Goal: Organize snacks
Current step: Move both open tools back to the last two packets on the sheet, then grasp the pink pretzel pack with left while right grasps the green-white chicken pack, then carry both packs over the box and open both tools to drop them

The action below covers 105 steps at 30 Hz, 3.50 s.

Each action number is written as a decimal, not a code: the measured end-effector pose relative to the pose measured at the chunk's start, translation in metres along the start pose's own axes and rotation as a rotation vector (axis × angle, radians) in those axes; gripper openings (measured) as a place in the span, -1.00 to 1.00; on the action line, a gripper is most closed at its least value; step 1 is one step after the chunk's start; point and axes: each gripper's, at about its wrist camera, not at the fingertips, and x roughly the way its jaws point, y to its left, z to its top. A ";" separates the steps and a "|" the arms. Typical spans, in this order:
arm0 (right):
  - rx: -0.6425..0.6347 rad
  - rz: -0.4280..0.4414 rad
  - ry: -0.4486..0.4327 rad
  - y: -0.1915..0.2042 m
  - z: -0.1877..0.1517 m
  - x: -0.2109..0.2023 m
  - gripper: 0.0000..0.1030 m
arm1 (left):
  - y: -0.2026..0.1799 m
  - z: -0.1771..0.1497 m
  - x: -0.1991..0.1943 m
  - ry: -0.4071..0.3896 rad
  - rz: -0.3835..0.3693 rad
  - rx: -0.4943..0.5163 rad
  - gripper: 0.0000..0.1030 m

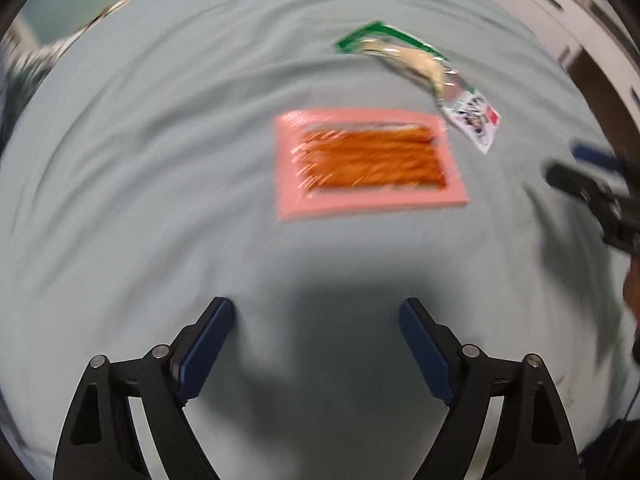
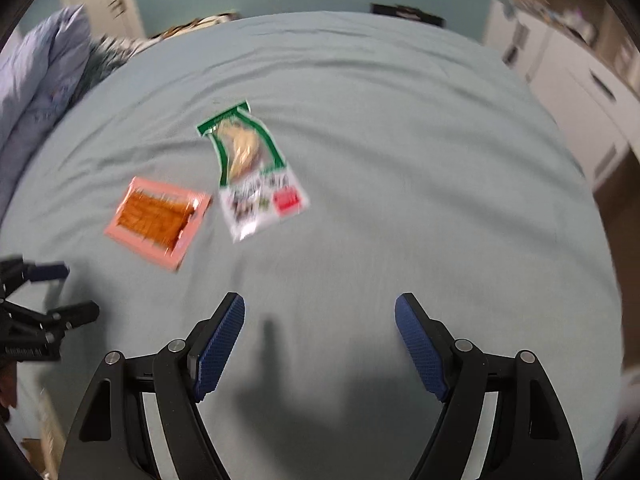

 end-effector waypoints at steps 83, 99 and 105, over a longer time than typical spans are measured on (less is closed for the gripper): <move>0.328 0.286 -0.099 -0.017 -0.164 -0.140 -0.49 | -0.029 -0.171 -0.166 0.011 -0.469 -0.237 -0.25; 0.065 0.494 -0.062 0.057 -0.233 -0.182 -0.43 | -0.038 -0.190 -0.132 -0.038 -0.396 -0.231 0.45; -0.018 0.381 -0.051 0.083 -0.226 -0.174 0.19 | -0.029 -0.197 -0.161 -0.164 -0.227 -0.251 0.51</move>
